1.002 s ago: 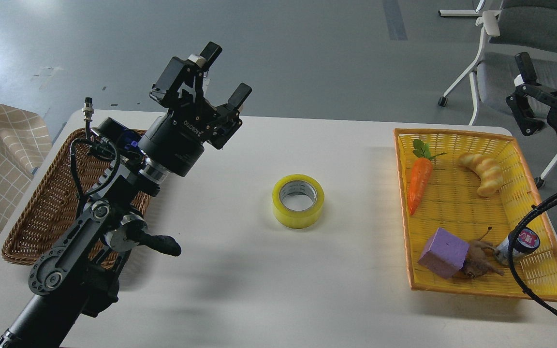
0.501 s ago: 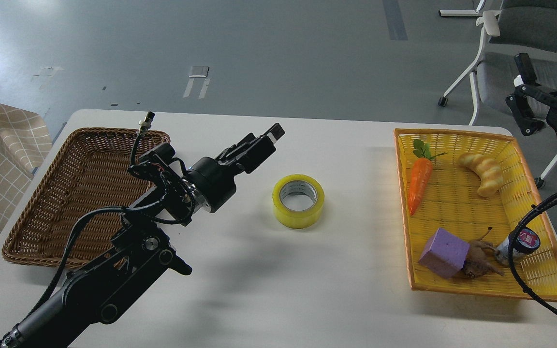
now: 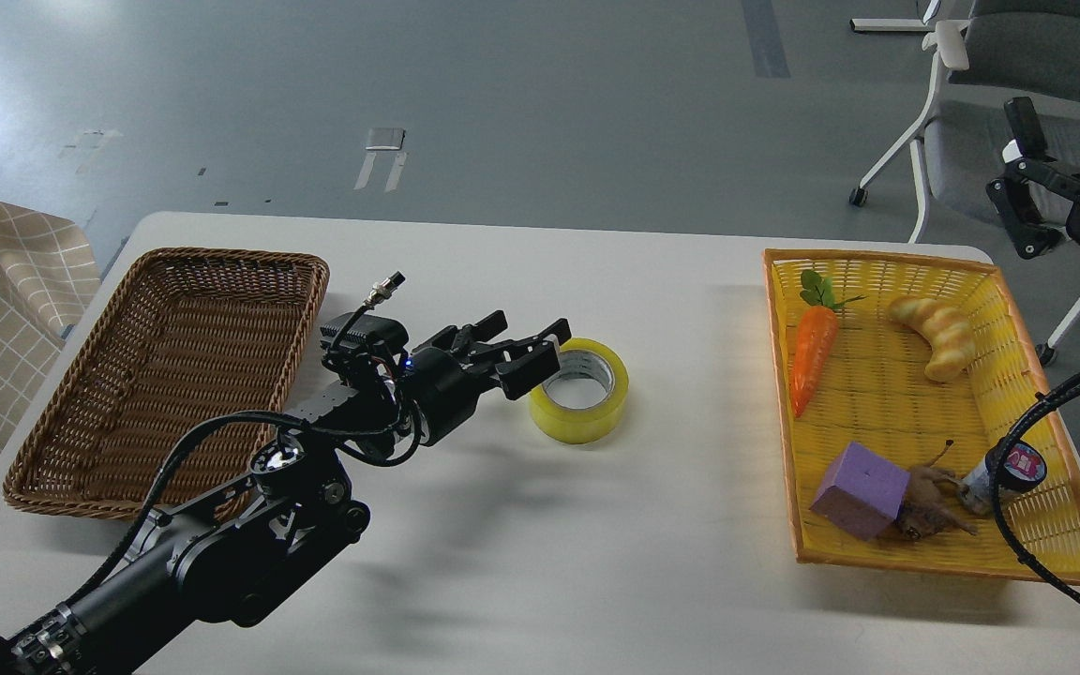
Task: Place and transfer tape with both arms
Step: 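Reach the left gripper toward the tape roll on the table, then grasp the tape roll's rim with the left gripper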
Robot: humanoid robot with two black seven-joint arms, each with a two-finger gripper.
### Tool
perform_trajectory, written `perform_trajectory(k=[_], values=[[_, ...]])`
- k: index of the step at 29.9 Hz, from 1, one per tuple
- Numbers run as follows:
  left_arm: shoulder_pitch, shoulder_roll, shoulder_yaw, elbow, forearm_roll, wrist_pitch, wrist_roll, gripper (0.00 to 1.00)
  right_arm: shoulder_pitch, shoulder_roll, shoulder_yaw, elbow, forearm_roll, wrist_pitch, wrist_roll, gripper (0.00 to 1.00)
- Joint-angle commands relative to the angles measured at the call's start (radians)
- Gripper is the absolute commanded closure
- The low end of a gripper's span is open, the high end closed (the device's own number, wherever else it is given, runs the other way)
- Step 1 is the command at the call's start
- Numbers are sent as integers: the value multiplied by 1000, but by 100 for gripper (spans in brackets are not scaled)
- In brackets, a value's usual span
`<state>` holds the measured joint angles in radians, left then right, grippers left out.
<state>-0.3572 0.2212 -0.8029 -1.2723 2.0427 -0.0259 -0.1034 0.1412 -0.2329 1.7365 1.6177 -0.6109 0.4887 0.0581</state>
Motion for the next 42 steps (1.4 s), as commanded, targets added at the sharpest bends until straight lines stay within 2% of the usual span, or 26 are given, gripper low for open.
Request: perform_trajectory(k=[1, 5, 10, 16, 19, 21, 24, 26, 30, 36, 42], values=[[-38, 1, 48, 53, 2, -3, 5, 2, 8, -2, 0, -10, -1, 0, 0, 0], [-80, 15, 128, 70, 4, -3, 14, 2, 26, -2, -2, -10, -1, 0, 0, 0], [-85, 21, 130, 64, 2, -3, 50, 2, 34, -14, 0, -10, -3, 0, -3, 0], [-86, 17, 131, 34, 7, -2, 44, 2, 34, -32, 1, -10, -3, 0, -3, 0], [-92, 14, 133, 34, 17, -3, 56, 2, 35, -32, 1, -9, -3, 0, -3, 0], [-97, 15, 151, 34, 54, -3, 79, 2, 41, -32, 1, -9, -3, 0, -3, 0], [-108, 17, 180, 36, 74, -3, 154, 2, 48, -34, 1, -9, -3, 0, -3, 0], [-118, 14, 183, 36, 68, -12, 221, 2, 49, -34, 1, -9, -3, 0, -3, 0], [-127, 7, 183, 37, 62, -57, 263, 2, 49, -34, 1, -9, -3, 0, -3, 0], [-147, 1, 183, 68, 60, -77, 350, 2, 49, -34, 9, -9, -3, 0, -1, 0], [-138, -9, 185, 54, -22, -81, 398, 2, 49, -32, 11, -7, -1, 0, 0, 0]])
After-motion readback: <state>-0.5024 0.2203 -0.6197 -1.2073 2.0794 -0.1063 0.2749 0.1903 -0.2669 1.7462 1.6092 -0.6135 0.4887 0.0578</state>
